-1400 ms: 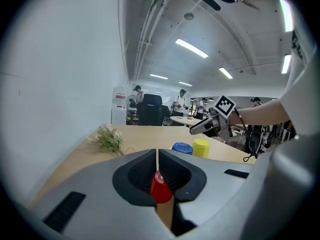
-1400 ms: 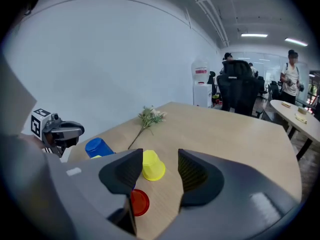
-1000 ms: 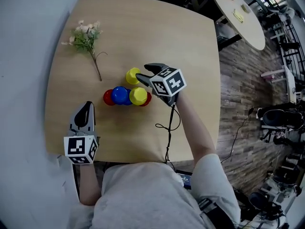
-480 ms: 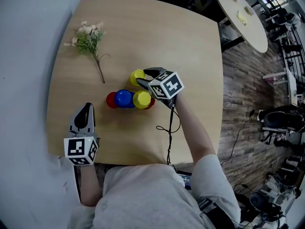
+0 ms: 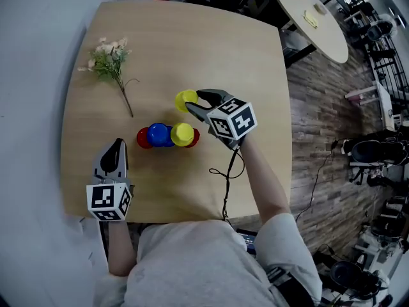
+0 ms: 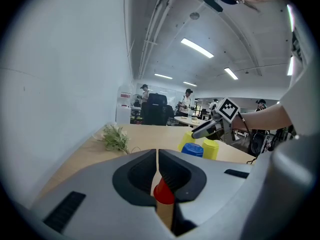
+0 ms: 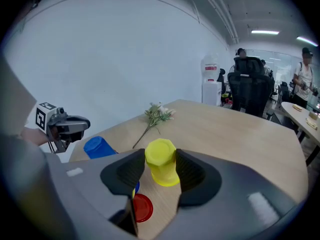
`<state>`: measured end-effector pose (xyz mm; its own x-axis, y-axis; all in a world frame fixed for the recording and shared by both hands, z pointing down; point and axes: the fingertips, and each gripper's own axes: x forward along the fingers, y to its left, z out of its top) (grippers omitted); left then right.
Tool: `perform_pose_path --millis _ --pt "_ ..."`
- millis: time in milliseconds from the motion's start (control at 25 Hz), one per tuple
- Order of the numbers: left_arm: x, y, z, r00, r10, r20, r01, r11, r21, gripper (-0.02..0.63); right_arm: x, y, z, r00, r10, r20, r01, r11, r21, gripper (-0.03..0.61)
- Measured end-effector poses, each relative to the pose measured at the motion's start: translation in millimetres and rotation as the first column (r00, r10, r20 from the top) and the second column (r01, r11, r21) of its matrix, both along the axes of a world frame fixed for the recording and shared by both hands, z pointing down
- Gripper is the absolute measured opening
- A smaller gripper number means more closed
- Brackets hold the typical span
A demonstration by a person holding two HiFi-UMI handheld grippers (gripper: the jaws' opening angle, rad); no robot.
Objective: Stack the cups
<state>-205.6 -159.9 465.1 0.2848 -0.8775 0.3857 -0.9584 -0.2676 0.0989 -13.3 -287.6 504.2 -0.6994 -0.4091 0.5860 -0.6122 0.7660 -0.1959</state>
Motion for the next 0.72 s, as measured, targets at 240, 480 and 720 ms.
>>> perform_pose_path --millis 240,480,720 --pt "14 -3 -5 0.999 0.049 -0.006 -0.049 0.999 0.016 0.021 20 20 -49 0.998 0.053 0.043 -0.056 0.996 0.069 0.204" --pt "23 -4 -9 0.995 0.096 -0.013 -0.095 0.995 0.04 0.021 20 51 -96 0.991 0.073 0.115 -0.084 0.992 0.095 0.204" --pt "26 -1 -14 0.991 0.131 -0.017 -0.13 0.99 0.055 0.02 -3 85 -120 0.988 0.045 0.149 -0.057 0.995 0.083 0.204"
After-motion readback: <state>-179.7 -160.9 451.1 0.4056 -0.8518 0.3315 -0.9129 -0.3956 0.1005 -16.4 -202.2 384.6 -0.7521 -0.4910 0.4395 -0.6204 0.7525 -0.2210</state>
